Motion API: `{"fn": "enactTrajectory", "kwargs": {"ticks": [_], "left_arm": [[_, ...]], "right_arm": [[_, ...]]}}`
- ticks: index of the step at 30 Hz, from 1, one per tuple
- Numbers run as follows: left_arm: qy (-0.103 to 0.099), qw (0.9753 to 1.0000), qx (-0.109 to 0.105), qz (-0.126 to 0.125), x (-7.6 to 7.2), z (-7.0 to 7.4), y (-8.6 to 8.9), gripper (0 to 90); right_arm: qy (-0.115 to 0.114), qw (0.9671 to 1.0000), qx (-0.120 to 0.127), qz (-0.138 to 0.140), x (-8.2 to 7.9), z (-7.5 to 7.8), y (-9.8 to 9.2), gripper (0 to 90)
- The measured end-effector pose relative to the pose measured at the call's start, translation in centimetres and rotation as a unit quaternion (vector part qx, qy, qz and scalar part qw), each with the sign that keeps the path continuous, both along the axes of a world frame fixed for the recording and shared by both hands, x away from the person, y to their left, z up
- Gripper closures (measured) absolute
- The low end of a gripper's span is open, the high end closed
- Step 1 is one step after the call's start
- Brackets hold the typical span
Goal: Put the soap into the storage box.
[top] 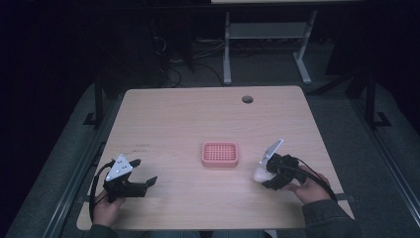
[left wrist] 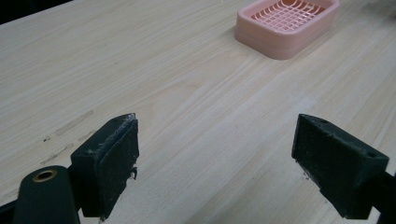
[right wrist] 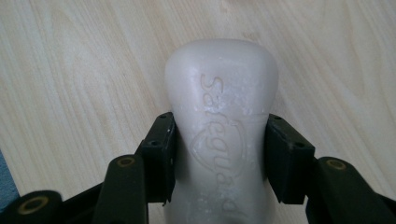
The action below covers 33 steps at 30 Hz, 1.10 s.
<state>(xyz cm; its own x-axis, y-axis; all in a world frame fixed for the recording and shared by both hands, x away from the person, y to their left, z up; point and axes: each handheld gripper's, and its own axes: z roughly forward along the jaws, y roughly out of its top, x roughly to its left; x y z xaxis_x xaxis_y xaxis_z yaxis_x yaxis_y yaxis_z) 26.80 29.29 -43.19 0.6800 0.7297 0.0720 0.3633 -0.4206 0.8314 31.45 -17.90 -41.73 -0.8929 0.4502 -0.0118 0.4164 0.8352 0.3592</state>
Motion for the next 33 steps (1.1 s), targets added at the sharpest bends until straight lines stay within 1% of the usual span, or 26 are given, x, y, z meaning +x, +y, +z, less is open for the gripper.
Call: {"fn": "enactTrajectory", "kwargs": {"ticks": [7, 18, 29, 33], "left_arm": [[0.001, 1.0, -0.003, 0.002, -0.1, 0.0, 0.0, 14.5], [0.001, 1.0, -0.005, 0.004, 0.0, 0.0, 0.0, 14.5], [0.001, 1.0, -0.006, 0.004, 0.0, 0.0, 0.0, 14.5], [0.001, 1.0, -0.006, 0.003, 0.0, 0.0, -0.1, 14.5]], "right_arm": [[-0.004, 1.0, 0.004, 0.007, 0.4, 0.4, 0.4, 49.0], [-0.011, 0.9999, 0.008, 0.01, 0.9, 1.3, 0.9, 49.0], [-0.012, 0.9997, 0.009, 0.017, 1.5, 1.5, 1.5, 49.0], [-0.01, 0.9997, 0.015, 0.018, 1.8, 1.8, 1.7, 49.0]]}}
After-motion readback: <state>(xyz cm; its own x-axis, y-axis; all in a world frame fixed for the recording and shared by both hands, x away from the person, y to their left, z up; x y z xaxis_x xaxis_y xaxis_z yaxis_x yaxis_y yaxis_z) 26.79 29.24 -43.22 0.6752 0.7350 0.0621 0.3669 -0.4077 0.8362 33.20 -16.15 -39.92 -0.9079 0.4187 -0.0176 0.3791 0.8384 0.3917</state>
